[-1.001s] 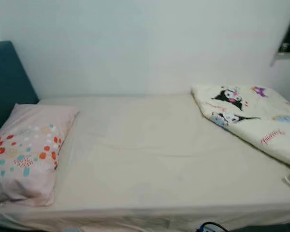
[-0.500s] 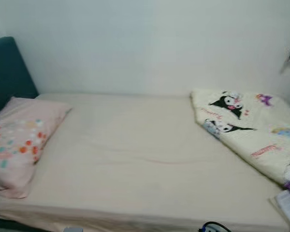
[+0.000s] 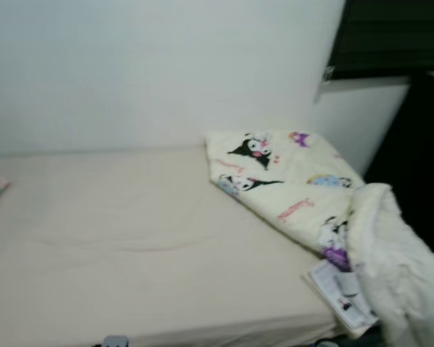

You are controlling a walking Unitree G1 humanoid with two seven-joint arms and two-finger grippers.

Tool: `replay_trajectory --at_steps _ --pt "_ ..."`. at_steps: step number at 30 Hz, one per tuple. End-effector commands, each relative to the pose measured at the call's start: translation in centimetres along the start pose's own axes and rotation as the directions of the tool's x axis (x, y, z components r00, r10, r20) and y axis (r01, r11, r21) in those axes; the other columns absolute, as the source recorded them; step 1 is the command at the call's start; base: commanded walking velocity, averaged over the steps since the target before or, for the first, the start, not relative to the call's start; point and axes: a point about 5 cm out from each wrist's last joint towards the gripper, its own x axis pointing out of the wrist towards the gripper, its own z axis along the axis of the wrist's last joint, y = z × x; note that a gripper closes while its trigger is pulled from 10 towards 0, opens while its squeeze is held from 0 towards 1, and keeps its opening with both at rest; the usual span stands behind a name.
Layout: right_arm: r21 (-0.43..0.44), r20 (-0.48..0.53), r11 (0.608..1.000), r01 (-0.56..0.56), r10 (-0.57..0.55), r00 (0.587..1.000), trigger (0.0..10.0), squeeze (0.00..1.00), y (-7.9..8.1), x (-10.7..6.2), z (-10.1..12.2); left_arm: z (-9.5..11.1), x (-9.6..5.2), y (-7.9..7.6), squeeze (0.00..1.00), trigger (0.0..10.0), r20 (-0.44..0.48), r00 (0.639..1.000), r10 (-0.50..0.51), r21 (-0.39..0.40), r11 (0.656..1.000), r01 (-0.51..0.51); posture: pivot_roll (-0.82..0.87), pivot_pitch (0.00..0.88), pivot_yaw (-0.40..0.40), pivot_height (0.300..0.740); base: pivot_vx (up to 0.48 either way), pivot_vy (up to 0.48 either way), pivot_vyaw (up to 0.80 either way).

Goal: Clean up the room

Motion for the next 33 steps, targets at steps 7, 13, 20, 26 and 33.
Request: replay_trajectory --at_steps 7,13,20,26,33 --pt "0.0 -0.019 1.0 0.013 -0.013 1.0 10.0 0.0 -0.7 -0.2 -0.7 0.2 0.2 -0.8 0.0 10.0 0.008 1.0 -0.011 0.014 1.0 0.011 -0.09 0.0 -0.025 0.715 0.0 -0.48 0.0" --pt "0.001 -0.012 1.0 0.003 -0.003 1.0 10.0 0.0 -0.4 -0.1 -0.5 0.1 0.1 -0.7 0.0 10.0 0.006 1.0 -0.01 0.016 1.0 0.01 -0.09 0.0 -0.025 0.715 0.0 -0.48 0.0" --pt "0.001 -0.001 1.0 -0.014 0.014 1.0 10.0 0.0 0.7 0.1 0.1 0.4 0.3 -1.2 0.0 10.0 0.009 1.0 -0.014 0.019 1.0 0.014 -0.09 0.0 -0.026 0.715 0.0 -0.48 0.0" --pt "-0.003 0.005 1.0 -0.022 0.022 1.0 10.0 0.0 1.3 0.2 0.3 1.1 0.5 -2.4 0.0 10.0 0.019 0.999 -0.028 0.022 0.999 0.028 -0.09 0.0 -0.028 0.715 0.0 -0.48 0.0" --pt "-0.004 0.019 1.0 -0.027 0.027 0.999 10.0 0.0 1.9 0.3 1.1 1.3 0.4 -1.5 0.0 10.0 0.029 0.999 -0.019 0.02 1.0 0.018 -0.09 0.0 -0.029 0.715 0.0 -0.48 0.0"
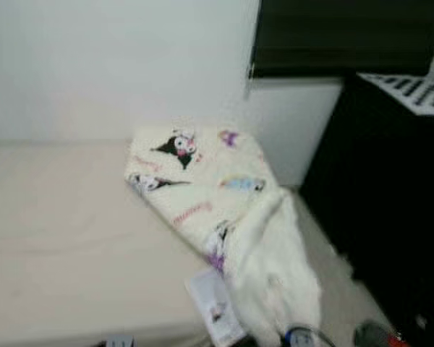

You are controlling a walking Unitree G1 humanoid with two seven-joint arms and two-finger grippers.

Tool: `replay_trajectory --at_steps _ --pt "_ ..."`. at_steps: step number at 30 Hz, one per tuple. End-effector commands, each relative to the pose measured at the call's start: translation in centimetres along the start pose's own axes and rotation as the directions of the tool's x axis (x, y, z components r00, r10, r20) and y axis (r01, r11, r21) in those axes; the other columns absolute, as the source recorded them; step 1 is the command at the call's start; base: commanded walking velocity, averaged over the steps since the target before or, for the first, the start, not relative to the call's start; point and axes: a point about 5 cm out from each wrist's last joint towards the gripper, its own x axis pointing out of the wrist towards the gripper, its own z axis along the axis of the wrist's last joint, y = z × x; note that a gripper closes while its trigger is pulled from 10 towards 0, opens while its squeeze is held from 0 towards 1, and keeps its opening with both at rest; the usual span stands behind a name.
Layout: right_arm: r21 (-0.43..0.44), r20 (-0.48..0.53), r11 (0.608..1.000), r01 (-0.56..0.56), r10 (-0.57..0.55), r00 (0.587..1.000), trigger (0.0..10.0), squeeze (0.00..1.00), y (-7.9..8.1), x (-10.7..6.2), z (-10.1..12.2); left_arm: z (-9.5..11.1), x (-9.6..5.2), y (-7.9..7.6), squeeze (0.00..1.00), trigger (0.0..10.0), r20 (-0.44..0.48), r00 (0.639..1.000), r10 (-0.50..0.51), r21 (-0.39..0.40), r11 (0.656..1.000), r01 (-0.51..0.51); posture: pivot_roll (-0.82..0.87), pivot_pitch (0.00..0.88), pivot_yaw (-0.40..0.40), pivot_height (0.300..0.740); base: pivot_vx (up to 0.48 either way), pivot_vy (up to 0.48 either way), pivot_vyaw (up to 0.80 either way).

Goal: Clean up the room

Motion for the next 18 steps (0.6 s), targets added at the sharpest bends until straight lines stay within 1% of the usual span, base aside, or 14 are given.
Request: replay_trajectory --at_steps 1,8,9,10,11,12,13,14,15,16,17,18 --pt "-0.004 -0.002 1.0 0.011 -0.011 1.0 10.0 0.0 -0.2 0.0 0.2 -0.7 -0.3 1.0 0.0 10.0 -0.017 1.0 0.011 0.001 1.0 -0.011 -0.09 0.0 -0.029 0.715 0.0 0.0 0.0" --pt "0.023 0.034 1.0 0.015 -0.016 0.999 10.0 0.0 -0.6 0.0 0.7 -0.5 -0.4 1.5 0.0 10.0 0.005 1.0 0.007 -0.036 0.999 -0.007 -0.09 0.0 -0.028 0.715 0.0 0.0 0.0" --pt "0.041 0.057 0.999 0.018 -0.02 0.998 10.0 0.0 -1.4 -0.1 0.9 -0.2 -0.4 1.5 0.0 10.0 0.022 1.0 0.006 -0.049 0.999 -0.005 -0.1 0.0 -0.028 0.715 0.0 0.0 0.0" --pt "0.041 0.057 0.999 0.018 -0.02 0.998 10.0 0.0 -1.4 -0.1 0.9 -0.2 -0.4 1.5 0.0 10.0 0.022 1.0 0.006 -0.049 0.999 -0.005 -0.1 0.0 -0.028 0.715 0.0 0.0 0.0" --pt "0.064 0.096 0.998 0.021 -0.027 0.995 10.0 0.0 -2.3 -0.2 1.5 0.4 -0.3 1.5 0.0 10.0 0.045 0.999 0.006 -0.07 0.998 -0.003 -0.1 0.0 -0.028 0.715 0.0 0.0 0.0" --pt "0.086 0.156 0.996 0.02 -0.033 0.987 10.0 0.0 -3.1 -0.3 2.9 1.1 -0.2 1.5 0.0 10.0 0.074 0.997 0.006 -0.098 0.995 0.002 -0.1 0.0 -0.026 0.715 0.0 0.0 0.0" --pt "0.086 0.156 0.996 0.02 -0.033 0.987 10.0 0.0 -3.1 -0.3 2.9 1.1 -0.2 1.5 0.0 10.0 0.074 0.997 0.006 -0.098 0.995 0.002 -0.1 0.0 -0.026 0.715 0.0 0.0 0.0" --pt "0.098 0.196 0.995 0.018 -0.037 0.98 10.0 0.0 -3.5 -0.4 3.9 1.6 -0.2 1.5 0.0 10.0 0.092 0.996 0.006 -0.116 0.993 0.005 -0.1 0.0 -0.026 0.715 0.0 0.0 0.0" --pt "0.098 0.196 0.995 0.018 -0.037 0.98 10.0 0.0 -3.5 -0.4 3.9 1.6 -0.2 1.5 0.0 10.0 0.092 0.996 0.006 -0.116 0.993 0.005 -0.1 0.0 -0.026 0.715 0.0 0.0 0.0" --pt "0.114 0.258 0.993 0.015 -0.044 0.965 10.0 0.0 -3.9 -0.6 5.7 2.3 -0.1 1.4 0.0 10.0 0.118 0.993 0.001 -0.132 0.991 0.014 -0.11 0.0 -0.023 0.715 0.0 0.0 0.0" --pt "0.114 0.258 0.993 0.015 -0.044 0.965 10.0 0.0 -3.9 -0.6 5.7 2.3 -0.1 1.4 0.0 10.0 0.118 0.993 0.001 -0.132 0.991 0.014 -0.11 0.0 -0.023 0.715 0.0 0.0 0.0" --pt "0.113 0.317 0.993 0.017 -0.053 0.947 10.0 0.0 -4.2 -0.8 7.7 3.2 -0.1 1.2 0.0 10.0 0.144 0.989 -0.011 -0.13 0.991 0.03 -0.11 0.0 -0.023 0.715 0.0 0.0 0.0"
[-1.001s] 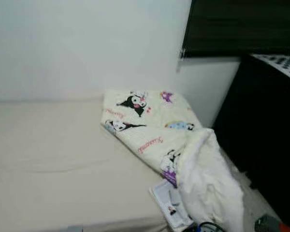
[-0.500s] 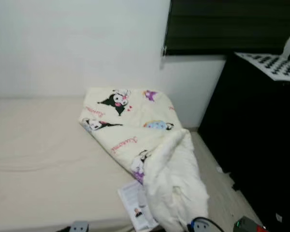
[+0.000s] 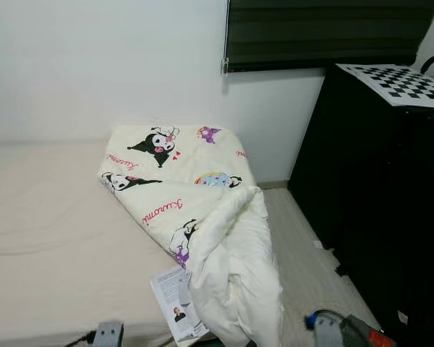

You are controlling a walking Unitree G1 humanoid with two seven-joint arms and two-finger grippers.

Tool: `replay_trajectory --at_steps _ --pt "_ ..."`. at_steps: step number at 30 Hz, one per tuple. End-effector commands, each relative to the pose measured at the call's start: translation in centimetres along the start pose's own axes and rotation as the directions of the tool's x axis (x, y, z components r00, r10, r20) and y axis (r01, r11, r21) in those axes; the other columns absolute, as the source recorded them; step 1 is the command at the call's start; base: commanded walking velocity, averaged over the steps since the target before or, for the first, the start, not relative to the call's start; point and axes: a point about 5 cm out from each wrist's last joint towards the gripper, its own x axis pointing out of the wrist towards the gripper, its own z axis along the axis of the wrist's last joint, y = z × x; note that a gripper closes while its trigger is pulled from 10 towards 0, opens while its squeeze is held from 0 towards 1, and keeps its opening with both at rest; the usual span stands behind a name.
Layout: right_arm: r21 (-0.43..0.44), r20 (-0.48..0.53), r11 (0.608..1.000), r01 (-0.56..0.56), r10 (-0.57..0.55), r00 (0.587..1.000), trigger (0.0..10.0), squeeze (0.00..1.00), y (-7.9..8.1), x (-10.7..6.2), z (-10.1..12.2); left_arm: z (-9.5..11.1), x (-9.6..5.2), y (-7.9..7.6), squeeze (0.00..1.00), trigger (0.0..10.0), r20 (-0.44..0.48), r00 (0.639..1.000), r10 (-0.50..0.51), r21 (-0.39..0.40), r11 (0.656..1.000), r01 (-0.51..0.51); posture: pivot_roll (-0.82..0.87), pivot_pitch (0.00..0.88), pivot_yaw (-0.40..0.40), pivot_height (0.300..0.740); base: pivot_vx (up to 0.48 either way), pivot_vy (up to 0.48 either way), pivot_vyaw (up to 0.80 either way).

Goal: Clean up the room

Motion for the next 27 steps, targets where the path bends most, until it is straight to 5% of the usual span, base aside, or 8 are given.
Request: replay_trajectory --at_steps 1,12,19,21,22,23,25,27 --pt "0.008 0.124 1.0 -0.001 0.0 0.992 10.0 0.0 0.0 0.5 3.5 1.1 0.1 0.0 0.0 10.0 0.033 0.999 -0.012 -0.005 1.0 0.013 -0.11 0.0 -0.021 0.715 0.0 -0.48 0.0" --pt "-0.006 0.361 0.996 -0.088 0.084 0.929 10.0 0.0 2.2 0.6 10.5 4.8 0.6 -1.8 0.0 10.0 0.194 0.975 -0.111 -0.082 0.988 0.129 -0.11 0.0 -0.025 0.715 0.0 -0.218 0.0" --pt "-0.006 0.374 0.995 -0.098 0.094 0.923 10.0 0.0 2.2 0.6 10.8 4.9 0.6 -1.8 0.0 10.0 0.203 0.972 -0.118 -0.086 0.987 0.137 -0.11 0.0 -0.024 0.715 0.0 0.0 0.0" --pt "-0.029 0.458 0.986 -0.165 0.159 0.874 10.0 0.0 2.9 0.1 13.9 6.1 0.5 -1.3 0.0 10.0 0.245 0.961 -0.126 -0.103 0.983 0.155 -0.12 0.0 -0.016 0.71 0.0 0.0 0.0" --pt "-0.067 0.535 0.969 -0.236 0.235 0.812 10.0 0.0 3.8 -0.6 16.8 7.2 0.3 -0.7 0.0 10.0 0.283 0.95 -0.132 -0.13 0.976 0.174 -0.12 0.0 -0.015 0.705 0.0 0.0 0.0" --pt "-0.067 0.535 0.969 -0.236 0.235 0.812 10.0 0.0 3.8 -0.6 16.8 7.2 0.3 -0.7 0.0 10.0 0.283 0.95 -0.132 -0.13 0.976 0.174 -0.12 0.0 -0.015 0.705 0.0 0.0 0.0" --pt "-0.15 0.614 0.924 -0.352 0.366 0.7 10.0 0.0 5.8 -2.1 20.2 8.5 0.1 -0.1 0.0 10.0 0.339 0.931 -0.134 -0.168 0.965 0.2 -0.12 0.0 -0.015 0.695 0.0 0.0 0.0" --pt "-0.184 0.619 0.907 -0.378 0.406 0.673 10.0 0.0 6.6 -2.4 20.5 8.6 0.0 0.0 0.0 10.0 0.357 0.925 -0.13 -0.197 0.957 0.211 -0.12 0.0 -0.015 0.69 0.0 0.0 0.0"
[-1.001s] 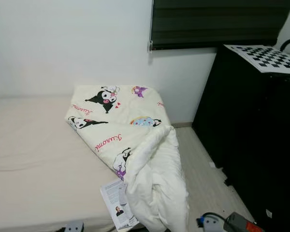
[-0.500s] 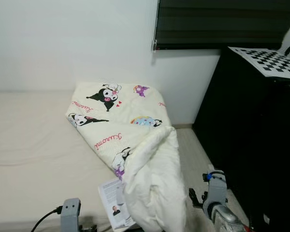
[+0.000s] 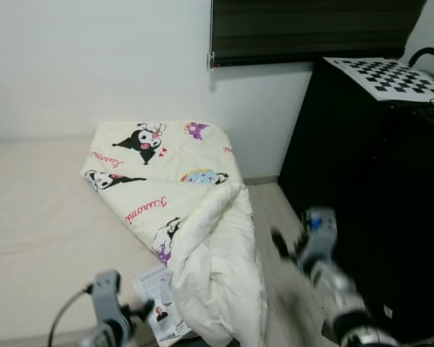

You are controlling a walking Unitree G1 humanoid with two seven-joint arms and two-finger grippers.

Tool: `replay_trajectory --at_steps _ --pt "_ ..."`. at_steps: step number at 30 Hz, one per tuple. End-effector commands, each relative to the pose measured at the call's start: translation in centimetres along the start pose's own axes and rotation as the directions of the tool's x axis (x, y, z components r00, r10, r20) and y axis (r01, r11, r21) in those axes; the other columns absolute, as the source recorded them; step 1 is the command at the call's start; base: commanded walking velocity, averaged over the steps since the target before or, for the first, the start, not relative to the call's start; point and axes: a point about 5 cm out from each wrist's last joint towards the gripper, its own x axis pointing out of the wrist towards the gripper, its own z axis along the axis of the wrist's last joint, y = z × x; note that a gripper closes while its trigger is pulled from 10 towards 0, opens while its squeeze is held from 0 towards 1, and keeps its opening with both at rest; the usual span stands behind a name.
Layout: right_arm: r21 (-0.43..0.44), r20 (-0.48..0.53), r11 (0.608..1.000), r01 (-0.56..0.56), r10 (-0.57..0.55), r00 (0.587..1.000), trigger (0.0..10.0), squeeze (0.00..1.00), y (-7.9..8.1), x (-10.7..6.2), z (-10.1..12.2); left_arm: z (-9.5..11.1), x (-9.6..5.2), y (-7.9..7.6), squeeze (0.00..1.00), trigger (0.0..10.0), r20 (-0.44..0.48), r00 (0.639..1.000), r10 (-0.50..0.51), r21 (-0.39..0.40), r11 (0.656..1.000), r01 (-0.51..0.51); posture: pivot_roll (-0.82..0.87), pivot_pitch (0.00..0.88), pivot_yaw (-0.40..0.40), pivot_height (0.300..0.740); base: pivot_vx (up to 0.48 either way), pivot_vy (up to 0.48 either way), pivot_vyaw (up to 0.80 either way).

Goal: Clean up the room

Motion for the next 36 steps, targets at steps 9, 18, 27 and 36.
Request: replay_trajectory --at_steps 9,18,27,36 --pt "0.071 0.046 0.984 -0.163 0.16 0.986 10.0 0.0 3.3 0.6 0.6 -0.4 -0.6 0.7 0.0 10.0 0.04 0.999 -0.009 -0.139 0.99 0.015 -0.11 0.001 -0.016 0.665 0.0 0.0 0.0" --pt "0.082 0.08 0.971 -0.225 0.218 0.973 10.0 0.0 3.8 0.7 2.0 -2.4 -1.9 1.9 0.0 10.0 -0.019 0.998 -0.061 -0.242 0.969 0.055 -0.11 0.003 -0.018 0.635 0.0 0.0 0.0" --pt "0.085 0.081 0.964 -0.253 0.246 0.966 10.0 0.0 4.4 0.4 2.2 -3.6 -2.5 2.3 0.0 10.0 -0.056 0.996 -0.07 -0.233 0.971 0.055 -0.11 0.004 -0.026 0.615 0.0 0.0 0.0" --pt "0.098 0.079 0.949 -0.299 0.292 0.953 10.0 0.0 5.3 0.4 2.4 -0.9 -1.3 0.5 0.0 10.0 0.063 0.973 -0.224 -0.262 0.937 0.233 -0.12 0.0 -0.026 0.58 0.0 0.0 0.0"
